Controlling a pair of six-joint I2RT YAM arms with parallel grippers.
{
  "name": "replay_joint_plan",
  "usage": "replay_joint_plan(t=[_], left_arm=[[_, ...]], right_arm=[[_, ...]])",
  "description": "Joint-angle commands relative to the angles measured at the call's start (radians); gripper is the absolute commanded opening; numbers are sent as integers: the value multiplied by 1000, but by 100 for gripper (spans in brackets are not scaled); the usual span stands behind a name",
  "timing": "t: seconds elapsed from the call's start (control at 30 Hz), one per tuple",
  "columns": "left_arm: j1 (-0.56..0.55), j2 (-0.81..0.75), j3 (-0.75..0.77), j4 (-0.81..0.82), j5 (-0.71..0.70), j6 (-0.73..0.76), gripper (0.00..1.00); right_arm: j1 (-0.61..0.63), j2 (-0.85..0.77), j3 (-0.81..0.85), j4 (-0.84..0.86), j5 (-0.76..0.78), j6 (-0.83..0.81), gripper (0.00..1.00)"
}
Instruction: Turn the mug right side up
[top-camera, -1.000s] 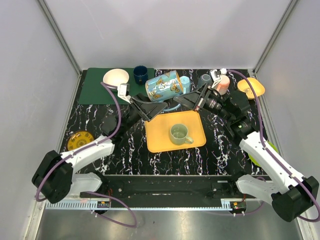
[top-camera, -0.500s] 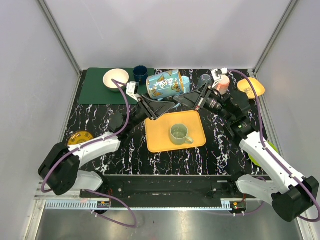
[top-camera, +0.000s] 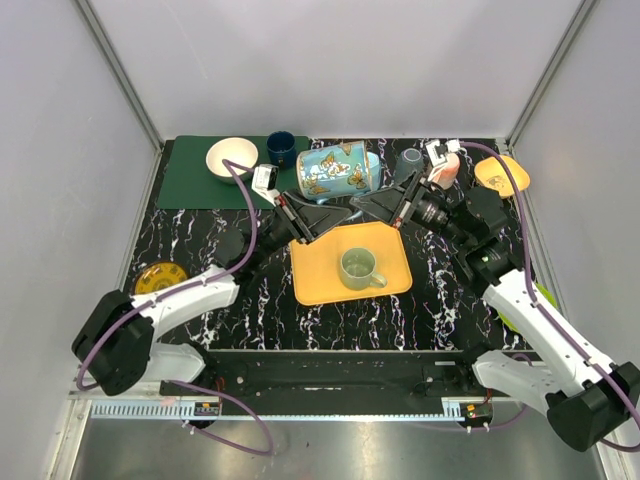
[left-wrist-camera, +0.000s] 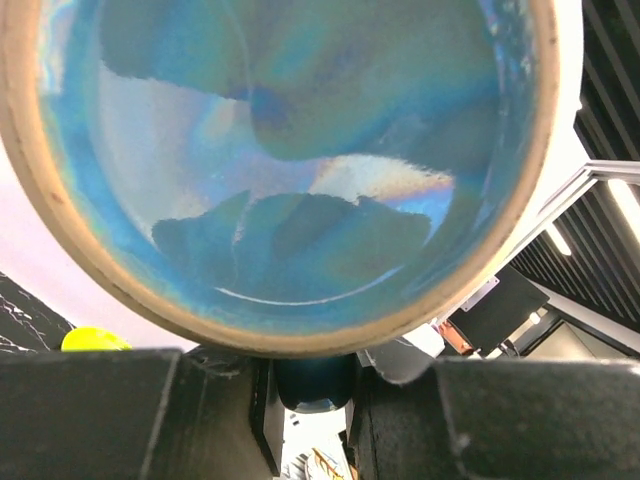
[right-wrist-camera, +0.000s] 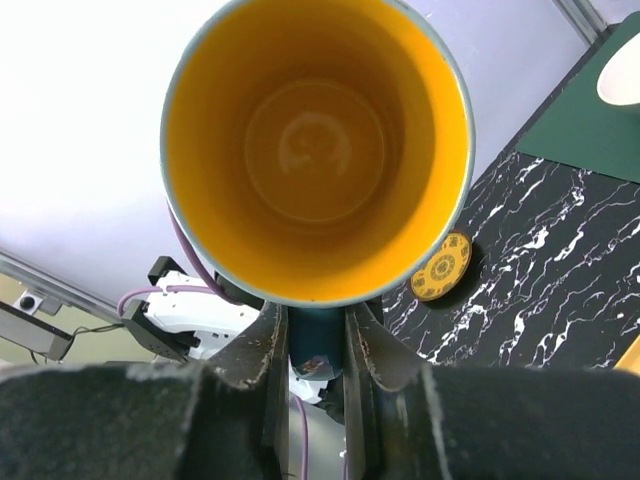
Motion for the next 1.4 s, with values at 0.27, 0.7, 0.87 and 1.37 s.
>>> replay_joint_plan(t=[0.27, 0.7, 0.87, 1.37], left_arm=[[8, -281, 43, -261, -53, 348, 0], [10, -580, 100, -1313, -669, 749, 0], [10, -468, 158, -1531, -806, 789, 0], [237, 32, 285, -1444, -770, 835, 0]], right_arm=[[8, -98, 58, -164, -16, -117, 67], [6, -214, 108, -666, 433, -320, 84], [6, -217, 65, -689, 462, -326, 83], [6, -208, -4, -663, 410, -329, 81]])
